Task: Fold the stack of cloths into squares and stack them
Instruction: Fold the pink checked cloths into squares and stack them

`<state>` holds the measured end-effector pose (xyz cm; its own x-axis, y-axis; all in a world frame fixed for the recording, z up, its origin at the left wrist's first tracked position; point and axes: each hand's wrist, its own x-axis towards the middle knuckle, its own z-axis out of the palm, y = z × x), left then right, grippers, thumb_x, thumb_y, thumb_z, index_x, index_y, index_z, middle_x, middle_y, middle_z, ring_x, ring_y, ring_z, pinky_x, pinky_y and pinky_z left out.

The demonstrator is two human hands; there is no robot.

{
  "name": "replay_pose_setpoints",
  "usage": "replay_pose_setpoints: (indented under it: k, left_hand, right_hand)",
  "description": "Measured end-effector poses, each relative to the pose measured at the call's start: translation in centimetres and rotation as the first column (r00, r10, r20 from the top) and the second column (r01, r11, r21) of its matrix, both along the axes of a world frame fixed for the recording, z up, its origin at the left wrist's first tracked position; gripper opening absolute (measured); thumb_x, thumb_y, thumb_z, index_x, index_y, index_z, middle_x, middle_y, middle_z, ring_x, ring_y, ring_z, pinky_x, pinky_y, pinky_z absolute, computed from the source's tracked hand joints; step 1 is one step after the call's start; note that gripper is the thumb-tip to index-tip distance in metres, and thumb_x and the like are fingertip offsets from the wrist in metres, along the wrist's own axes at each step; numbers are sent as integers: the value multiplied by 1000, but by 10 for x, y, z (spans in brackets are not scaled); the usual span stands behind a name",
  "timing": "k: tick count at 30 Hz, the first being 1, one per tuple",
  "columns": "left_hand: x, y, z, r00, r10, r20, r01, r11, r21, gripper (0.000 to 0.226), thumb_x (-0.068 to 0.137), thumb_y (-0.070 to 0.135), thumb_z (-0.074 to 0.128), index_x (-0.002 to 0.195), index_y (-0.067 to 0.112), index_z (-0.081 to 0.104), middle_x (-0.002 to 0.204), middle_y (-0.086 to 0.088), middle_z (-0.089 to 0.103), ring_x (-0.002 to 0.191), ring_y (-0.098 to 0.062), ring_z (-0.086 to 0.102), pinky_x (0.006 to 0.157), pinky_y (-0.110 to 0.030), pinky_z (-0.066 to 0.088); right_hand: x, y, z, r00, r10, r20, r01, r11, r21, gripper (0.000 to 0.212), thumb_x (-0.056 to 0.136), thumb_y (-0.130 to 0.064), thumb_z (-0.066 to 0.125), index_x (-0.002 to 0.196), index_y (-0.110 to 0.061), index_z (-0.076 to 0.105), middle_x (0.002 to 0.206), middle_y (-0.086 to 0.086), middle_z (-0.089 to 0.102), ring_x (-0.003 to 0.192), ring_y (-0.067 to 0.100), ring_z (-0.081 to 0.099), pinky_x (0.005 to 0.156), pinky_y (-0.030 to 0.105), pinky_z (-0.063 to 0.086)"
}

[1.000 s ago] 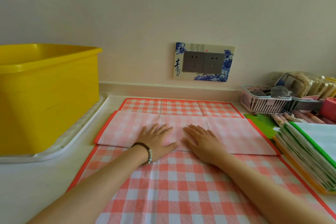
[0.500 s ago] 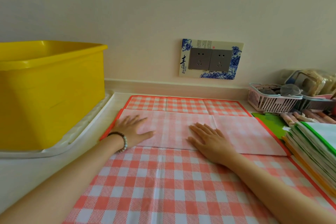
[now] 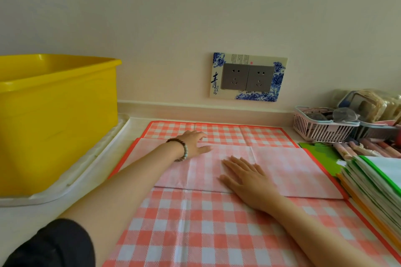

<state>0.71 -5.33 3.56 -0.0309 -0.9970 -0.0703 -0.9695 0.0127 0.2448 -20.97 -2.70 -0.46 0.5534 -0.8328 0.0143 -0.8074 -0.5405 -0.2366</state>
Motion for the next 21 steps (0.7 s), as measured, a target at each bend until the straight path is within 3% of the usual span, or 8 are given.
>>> replay_pose_setpoints:
  k: [5, 9, 11, 13, 16, 18, 21]
  left_hand:
    - [-19, -31, 4, 999, 32, -16, -31, 997, 70, 67, 82, 65, 51, 126, 15, 48, 129, -5, 51, 110, -21, 52, 95, -36, 44]
    - [-23, -41, 7, 998, 7, 57, -16, 988, 151, 86, 81, 71, 45, 143, 13, 34, 149, -5, 34, 132, -25, 40, 106, -38, 36]
    - [-23, -41, 10, 998, -27, 64, 16, 986, 169, 84, 83, 68, 44, 147, 16, 27, 155, -2, 23, 139, -24, 30, 112, -41, 29]
    - [-20, -40, 12, 997, -68, 36, 62, 988, 141, 75, 87, 62, 46, 145, 17, 33, 155, -2, 24, 140, -22, 28, 113, -40, 27]
    - [-13, -31, 14, 993, -86, -82, 91, 994, 60, 52, 89, 52, 52, 129, 17, 55, 148, 1, 38, 135, -20, 37, 108, -37, 35]
    - [-5, -22, 13, 985, -116, -129, 115, 993, -15, 44, 90, 48, 54, 118, 15, 63, 140, 0, 48, 130, -20, 43, 106, -34, 36]
    - [6, 0, 13, 952, -111, -287, 62, 983, -175, 44, 90, 43, 55, 123, 14, 61, 137, -2, 52, 128, -17, 46, 109, -32, 34]
  right_hand:
    - [0, 0, 0, 999, 5, 37, -4, 1000, -8, 61, 92, -63, 25, 148, -38, 16, 157, -14, 8, 145, 8, 3, 119, 34, 0]
    - [0, 0, 1, 998, 3, 55, -2, 1000, -16, 60, 93, -61, 27, 147, -37, 19, 157, -14, 11, 145, 8, 4, 119, 34, 1]
    - [0, 1, 1, 998, 6, 62, -4, 1000, -23, 59, 93, -61, 28, 147, -37, 21, 157, -14, 13, 145, 7, 5, 119, 34, 2]
    - [-1, 1, 2, 997, 10, 79, -8, 1000, -27, 58, 94, -60, 28, 146, -37, 24, 156, -15, 15, 145, 7, 8, 119, 34, 3]
    - [-1, 3, 4, 988, 33, 153, -26, 999, -45, 52, 94, -55, 34, 141, -34, 36, 153, -15, 26, 141, 6, 21, 118, 31, 12]
    - [-1, 4, 7, 954, 40, 296, -28, 999, -42, 43, 94, -46, 43, 133, -30, 48, 146, -12, 40, 132, 7, 37, 111, 24, 24]
    - [-5, 3, 14, 861, -30, 508, 55, 998, -33, 37, 91, -33, 57, 127, -25, 53, 135, -7, 50, 122, 12, 48, 96, 17, 33]
